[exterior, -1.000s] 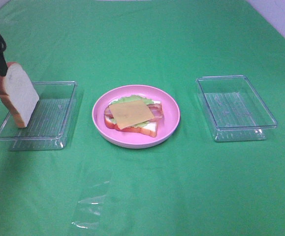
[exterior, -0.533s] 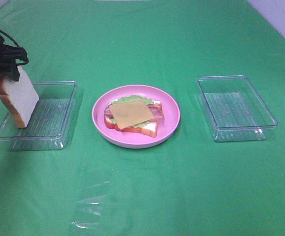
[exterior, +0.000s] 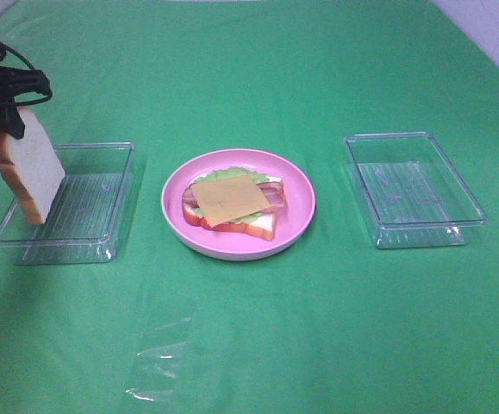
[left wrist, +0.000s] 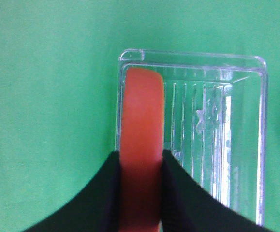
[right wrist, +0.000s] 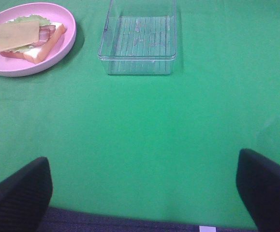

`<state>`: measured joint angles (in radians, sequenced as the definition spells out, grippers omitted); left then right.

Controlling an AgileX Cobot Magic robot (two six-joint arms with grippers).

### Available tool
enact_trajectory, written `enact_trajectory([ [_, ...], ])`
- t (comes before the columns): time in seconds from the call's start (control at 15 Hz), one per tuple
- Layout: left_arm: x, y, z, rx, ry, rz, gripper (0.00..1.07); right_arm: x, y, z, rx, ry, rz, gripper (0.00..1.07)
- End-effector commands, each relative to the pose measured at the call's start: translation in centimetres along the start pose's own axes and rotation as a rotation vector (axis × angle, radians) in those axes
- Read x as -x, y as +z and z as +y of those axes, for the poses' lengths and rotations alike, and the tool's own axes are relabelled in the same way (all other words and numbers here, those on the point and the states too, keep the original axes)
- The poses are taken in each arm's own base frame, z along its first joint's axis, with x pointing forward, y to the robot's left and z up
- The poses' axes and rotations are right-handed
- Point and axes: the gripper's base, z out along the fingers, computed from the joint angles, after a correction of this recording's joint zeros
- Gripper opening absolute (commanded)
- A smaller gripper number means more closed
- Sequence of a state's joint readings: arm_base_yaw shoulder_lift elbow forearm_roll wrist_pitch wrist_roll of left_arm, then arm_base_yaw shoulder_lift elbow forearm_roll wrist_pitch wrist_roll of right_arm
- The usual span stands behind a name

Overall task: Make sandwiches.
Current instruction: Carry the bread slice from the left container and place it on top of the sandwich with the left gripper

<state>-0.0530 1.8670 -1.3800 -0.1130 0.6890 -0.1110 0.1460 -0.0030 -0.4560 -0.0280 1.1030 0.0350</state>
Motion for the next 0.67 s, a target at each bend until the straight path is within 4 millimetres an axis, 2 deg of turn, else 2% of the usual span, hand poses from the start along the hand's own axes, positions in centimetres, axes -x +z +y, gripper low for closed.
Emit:
enact_trajectory([
  [0.07, 1.4, -3.6, -1.7, -0.057, -0.005, -0.088, 0.08, -0.3, -0.3, 0.0, -0.002, -0.003, -0.036, 0.98],
  [0.13, 1.8, -5.0, -2.9, -0.101, -0.008, -0.12, 0.08, -0.3, -0.3, 0.0, -0.002, -0.003, -0.036, 0.98],
  [0.27, 1.9, -6.5, -5.1, -0.179, -0.011, -0.146, 0.08, -0.3, -0.3, 0.0, -0.002, -0.003, -0.036, 0.98],
  [0.33, 1.3, -6.5, -8.6, -0.311, 0.006, -0.133, 0.08, -0.3, -0.3, 0.0, -0.002, -0.003, -0.036, 0.98],
  [0.47, 0.7, -5.4, -10.8, -0.405, 0.01, -0.106, 0.08, -0.3, -0.3, 0.0, -0.002, -0.003, -0.036, 0.98],
  [0.67, -0.8, -1.8, -14.7, -0.554, -0.007, -0.046, 0.08, -0.3, -0.3, 0.0, -0.002, -0.003, -0.036, 0.98],
])
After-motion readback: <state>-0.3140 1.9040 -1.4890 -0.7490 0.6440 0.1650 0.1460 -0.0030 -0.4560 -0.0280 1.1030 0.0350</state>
